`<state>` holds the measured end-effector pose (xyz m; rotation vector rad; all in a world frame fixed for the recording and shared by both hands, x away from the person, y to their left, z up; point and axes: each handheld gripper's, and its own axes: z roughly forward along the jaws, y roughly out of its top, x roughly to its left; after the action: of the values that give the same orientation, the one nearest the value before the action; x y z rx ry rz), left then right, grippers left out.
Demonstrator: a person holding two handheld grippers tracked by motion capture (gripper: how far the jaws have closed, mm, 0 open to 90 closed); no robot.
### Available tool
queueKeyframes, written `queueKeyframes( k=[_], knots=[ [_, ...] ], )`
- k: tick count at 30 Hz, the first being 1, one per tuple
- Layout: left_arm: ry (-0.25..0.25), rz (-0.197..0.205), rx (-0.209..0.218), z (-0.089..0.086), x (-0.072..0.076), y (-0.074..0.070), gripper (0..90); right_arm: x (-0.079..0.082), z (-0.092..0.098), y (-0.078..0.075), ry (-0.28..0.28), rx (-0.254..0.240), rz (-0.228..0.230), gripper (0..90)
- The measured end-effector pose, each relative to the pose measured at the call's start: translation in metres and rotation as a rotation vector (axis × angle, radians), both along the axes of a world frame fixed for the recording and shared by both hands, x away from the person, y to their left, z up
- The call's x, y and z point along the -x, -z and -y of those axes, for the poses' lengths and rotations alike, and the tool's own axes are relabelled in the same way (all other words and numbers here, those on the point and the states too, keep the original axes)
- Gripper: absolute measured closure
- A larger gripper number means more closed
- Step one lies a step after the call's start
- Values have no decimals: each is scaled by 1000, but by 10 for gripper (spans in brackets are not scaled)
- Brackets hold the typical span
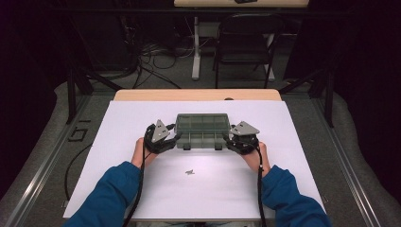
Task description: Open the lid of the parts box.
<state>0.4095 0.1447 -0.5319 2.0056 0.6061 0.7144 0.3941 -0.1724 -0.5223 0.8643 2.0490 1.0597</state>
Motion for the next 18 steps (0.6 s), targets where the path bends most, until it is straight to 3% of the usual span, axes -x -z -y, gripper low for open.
queueKeyframes(
  k=[6, 9, 11, 14, 18],
  knots=[
    [-2, 6, -3, 0, -3, -3, 558, -4, -1, -5, 19, -19, 17, 573],
    [-7, -5, 17, 0, -7, -7, 568, -7, 1, -7, 23, -30, 18, 607],
    [-8, 14, 0, 0, -9, -7, 572, -8, 1, -8, 28, -36, 21, 617],
    [-5, 6, -1, 0, -10, -8, 578, -10, 1, -9, 32, -31, 27, 632],
    [-15, 6, 22, -1, -15, -14, 603, -13, 3, -13, 43, -47, 21, 677]
  ],
)
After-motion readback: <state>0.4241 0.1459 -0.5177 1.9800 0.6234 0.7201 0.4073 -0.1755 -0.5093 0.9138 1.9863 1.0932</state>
